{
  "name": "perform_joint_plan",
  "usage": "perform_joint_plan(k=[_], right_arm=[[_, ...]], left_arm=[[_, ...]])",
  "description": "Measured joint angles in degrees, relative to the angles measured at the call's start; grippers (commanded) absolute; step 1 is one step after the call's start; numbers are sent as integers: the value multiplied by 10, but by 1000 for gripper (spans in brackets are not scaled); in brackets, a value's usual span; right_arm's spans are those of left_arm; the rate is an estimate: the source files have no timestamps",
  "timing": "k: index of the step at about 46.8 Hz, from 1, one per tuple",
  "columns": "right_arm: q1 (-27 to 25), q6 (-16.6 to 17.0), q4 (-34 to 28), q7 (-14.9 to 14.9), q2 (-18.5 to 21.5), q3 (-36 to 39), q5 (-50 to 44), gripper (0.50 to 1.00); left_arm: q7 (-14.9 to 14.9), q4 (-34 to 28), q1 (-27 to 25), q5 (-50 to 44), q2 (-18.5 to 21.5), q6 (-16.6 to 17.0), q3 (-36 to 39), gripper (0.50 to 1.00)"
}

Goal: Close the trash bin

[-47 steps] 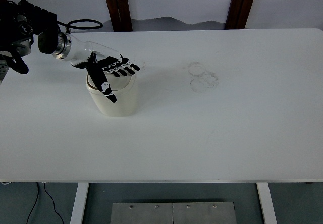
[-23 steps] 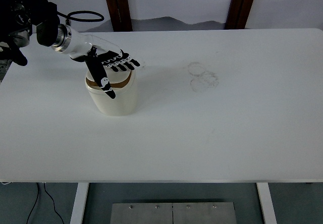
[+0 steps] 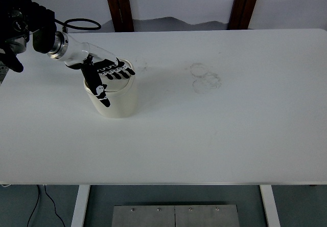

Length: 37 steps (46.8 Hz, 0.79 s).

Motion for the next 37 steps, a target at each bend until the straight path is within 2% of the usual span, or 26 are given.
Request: perform_joint_plan(k=[20,32,37], right_arm=[[0,0,0,0,0,0,0,993],[0,0,0,0,0,0,0,993],[0,0,0,0,0,0,0,993]], left_arm=[[-4,16,8,-10,-4,21,-4,1000],[-9,96,11,-78,-11,23,-59,1000],[-32,137,33,-132,-14,42,-85,1000]])
